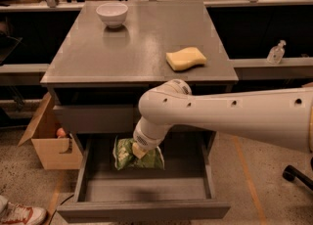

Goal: Place green jalapeno chip bag into middle drawer

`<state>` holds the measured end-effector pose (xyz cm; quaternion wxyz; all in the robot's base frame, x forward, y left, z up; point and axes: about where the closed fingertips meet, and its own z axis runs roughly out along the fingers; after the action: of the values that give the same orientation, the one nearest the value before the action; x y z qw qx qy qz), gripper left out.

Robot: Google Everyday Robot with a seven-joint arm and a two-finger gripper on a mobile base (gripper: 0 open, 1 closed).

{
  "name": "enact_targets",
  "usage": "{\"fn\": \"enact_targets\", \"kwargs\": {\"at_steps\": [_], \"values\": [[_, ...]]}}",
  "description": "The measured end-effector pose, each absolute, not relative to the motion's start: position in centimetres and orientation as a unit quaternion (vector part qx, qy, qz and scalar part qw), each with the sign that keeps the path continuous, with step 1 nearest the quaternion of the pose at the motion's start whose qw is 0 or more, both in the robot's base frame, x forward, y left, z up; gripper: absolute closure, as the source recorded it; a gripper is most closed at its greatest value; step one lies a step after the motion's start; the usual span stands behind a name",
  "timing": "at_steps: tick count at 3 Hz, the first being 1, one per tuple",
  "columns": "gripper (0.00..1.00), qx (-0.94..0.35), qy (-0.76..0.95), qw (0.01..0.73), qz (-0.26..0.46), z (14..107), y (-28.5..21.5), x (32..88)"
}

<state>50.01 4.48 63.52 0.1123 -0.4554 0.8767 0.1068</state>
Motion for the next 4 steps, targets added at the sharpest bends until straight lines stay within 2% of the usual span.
{"fn": "enact_targets", "kwargs": {"at_steps": [2, 4], "values": [[1.0, -0.436, 0.885, 0.114, 0.112, 61.5, 3.8, 50.3], [1.0, -0.358, 0.919, 0.137, 0.096, 52.0, 2.0, 52.9]]}}
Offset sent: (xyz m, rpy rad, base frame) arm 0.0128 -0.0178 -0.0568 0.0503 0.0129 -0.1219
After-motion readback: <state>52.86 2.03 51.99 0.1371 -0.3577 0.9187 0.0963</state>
